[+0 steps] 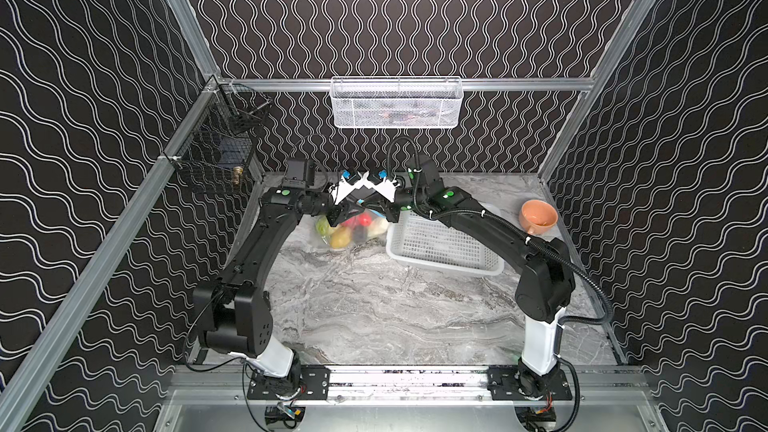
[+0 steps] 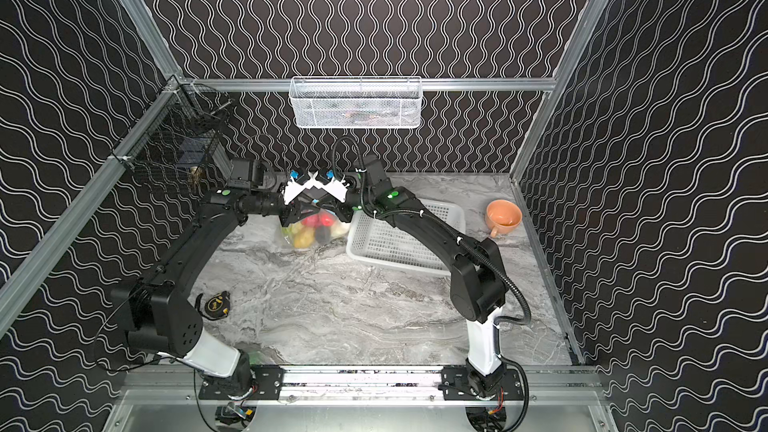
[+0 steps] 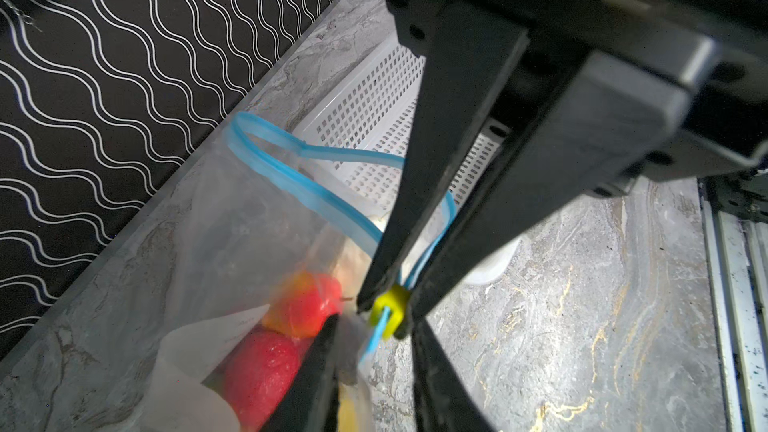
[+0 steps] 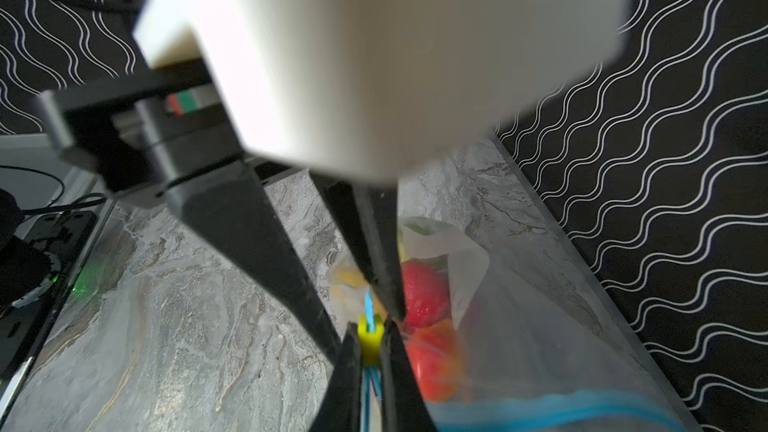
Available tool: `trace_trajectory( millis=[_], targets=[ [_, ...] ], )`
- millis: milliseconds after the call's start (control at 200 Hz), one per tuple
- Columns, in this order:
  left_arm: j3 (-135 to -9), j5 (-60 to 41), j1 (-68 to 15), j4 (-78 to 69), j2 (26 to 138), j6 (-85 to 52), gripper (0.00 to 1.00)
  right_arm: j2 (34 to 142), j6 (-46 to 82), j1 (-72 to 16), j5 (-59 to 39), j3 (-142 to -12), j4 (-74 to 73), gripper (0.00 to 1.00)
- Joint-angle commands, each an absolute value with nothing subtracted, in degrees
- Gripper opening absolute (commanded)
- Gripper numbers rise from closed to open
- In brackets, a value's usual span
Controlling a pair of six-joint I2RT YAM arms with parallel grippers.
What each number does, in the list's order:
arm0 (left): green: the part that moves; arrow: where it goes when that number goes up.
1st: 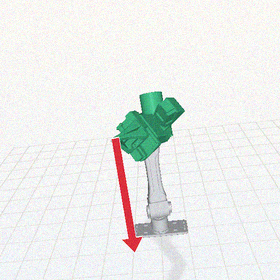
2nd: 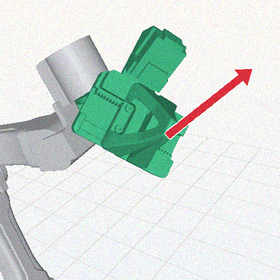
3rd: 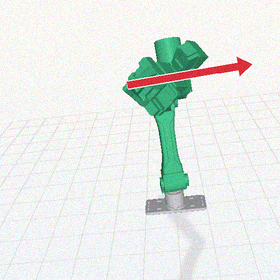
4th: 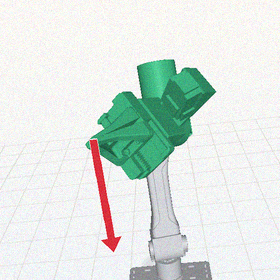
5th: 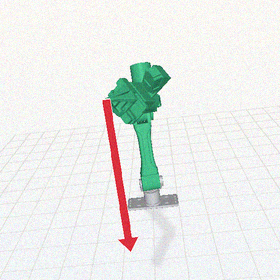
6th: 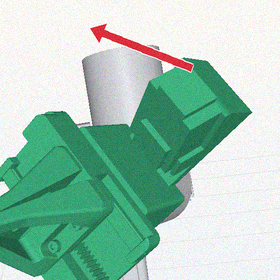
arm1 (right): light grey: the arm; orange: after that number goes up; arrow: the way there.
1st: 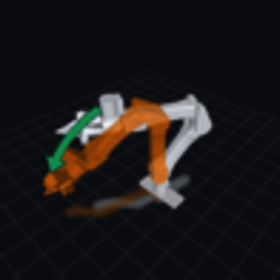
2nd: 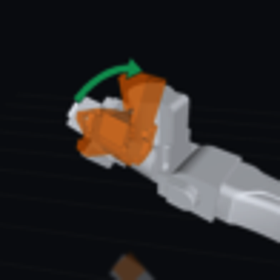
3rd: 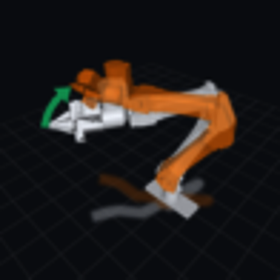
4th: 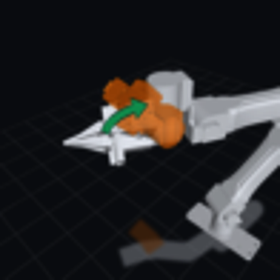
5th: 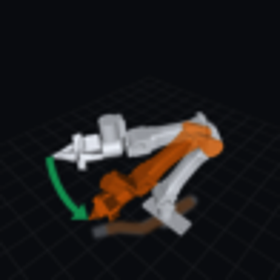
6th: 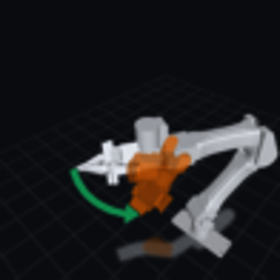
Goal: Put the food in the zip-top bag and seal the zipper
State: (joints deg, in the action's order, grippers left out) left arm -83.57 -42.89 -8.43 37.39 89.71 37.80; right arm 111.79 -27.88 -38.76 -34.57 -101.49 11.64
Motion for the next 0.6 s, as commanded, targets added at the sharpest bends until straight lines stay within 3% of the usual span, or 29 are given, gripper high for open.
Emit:
trace_trajectory(
  millis=[0, 270, 596],
  targets=[
    [-84.64, -44.16, -8.77, 36.71, 89.91, 37.95, 0.03, 111.6, -28.34, -38.93, -36.56, -101.5, 11.14, 0.0],
    [-85.06, -42.77, -9.16, 36.94, 89.13, 36.86, 0.0, 112.36, -29.39, -38.85, -35.0, -102.47, 12.38, 0.0],
    [-89.63, -41.56, -9.03, 36.84, 89.0, 23.81, 0.0, 115.81, -33.65, -38.23, -34.66, -111.14, 20.5, 0.0]
  ],
)
